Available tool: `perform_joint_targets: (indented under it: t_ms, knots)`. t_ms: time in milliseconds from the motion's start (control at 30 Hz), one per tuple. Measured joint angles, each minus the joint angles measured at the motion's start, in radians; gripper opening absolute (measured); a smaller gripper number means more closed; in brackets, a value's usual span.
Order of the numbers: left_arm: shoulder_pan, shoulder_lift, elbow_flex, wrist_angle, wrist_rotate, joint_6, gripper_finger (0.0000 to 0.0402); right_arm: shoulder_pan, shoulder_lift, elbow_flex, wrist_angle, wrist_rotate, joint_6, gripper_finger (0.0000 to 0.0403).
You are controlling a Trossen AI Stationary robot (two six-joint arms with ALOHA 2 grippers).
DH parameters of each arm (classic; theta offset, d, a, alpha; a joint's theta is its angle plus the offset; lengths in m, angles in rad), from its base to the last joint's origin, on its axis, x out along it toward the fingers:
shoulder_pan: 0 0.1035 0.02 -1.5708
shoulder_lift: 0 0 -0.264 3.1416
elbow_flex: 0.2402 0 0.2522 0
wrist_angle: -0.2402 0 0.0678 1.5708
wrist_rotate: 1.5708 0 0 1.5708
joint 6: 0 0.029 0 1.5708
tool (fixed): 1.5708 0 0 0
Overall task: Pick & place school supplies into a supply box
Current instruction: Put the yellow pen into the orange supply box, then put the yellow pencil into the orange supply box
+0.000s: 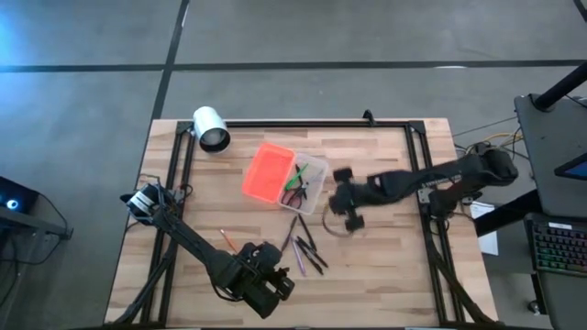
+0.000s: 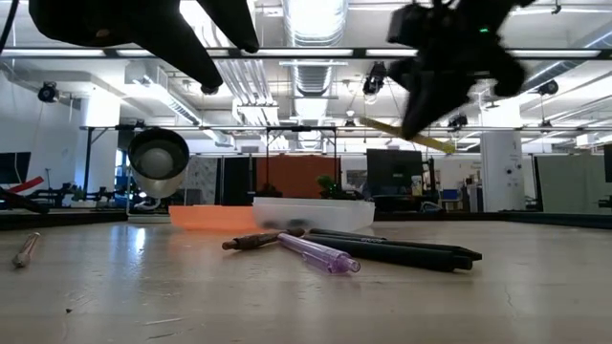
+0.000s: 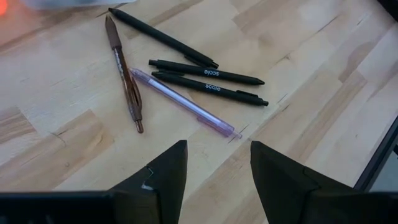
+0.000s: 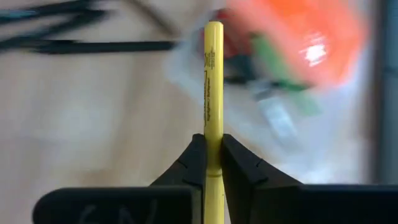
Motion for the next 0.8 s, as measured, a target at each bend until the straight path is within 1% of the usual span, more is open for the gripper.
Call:
perform_joint_targets:
  t_ms: [67,133,200,300,367,433,533,633,733,800]
  knots:
    - [0.001,0.000,0.000,0.000,-0.004,0.001,0.0158,-0.066,0.017,0.043,0.012,0.008,-0.119,0.0021]
    - [0.002,0.000,0.000,0.000,-0.015,0.002,0.0158,-0.128,0.055,0.101,0.011,0.008,-0.203,0.0022]
    - [0.003,0.000,0.000,0.000,-0.021,-0.001,0.0158,-0.174,0.126,0.156,0.001,0.005,-0.290,0.0023]
    - [0.003,0.000,0.000,0.001,-0.023,-0.022,0.0158,-0.193,0.237,0.235,-0.018,0.002,-0.409,0.0029]
    - [0.003,0.000,0.000,0.000,-0.023,-0.071,0.0158,-0.191,0.293,0.291,-0.023,0.000,-0.460,0.0041]
    - [0.006,0.000,0.000,-0.005,-0.023,-0.149,0.0158,-0.188,0.347,0.335,-0.039,-0.001,-0.480,0.0058]
    - [0.008,0.000,0.000,-0.012,-0.026,-0.267,0.0158,-0.190,0.413,0.368,-0.061,0.000,-0.468,0.0093]
    - [0.014,0.000,0.000,-0.024,-0.035,-0.355,0.0158,-0.191,0.418,0.374,-0.055,0.001,-0.464,0.0129]
    - [0.024,0.000,0.000,-0.039,-0.039,-0.377,0.0158,-0.190,0.396,0.361,-0.048,0.000,-0.441,0.0162]
    - [0.033,0.000,0.000,-0.028,-0.049,-0.343,0.0158,-0.190,0.370,0.349,-0.058,-0.006,-0.407,0.0181]
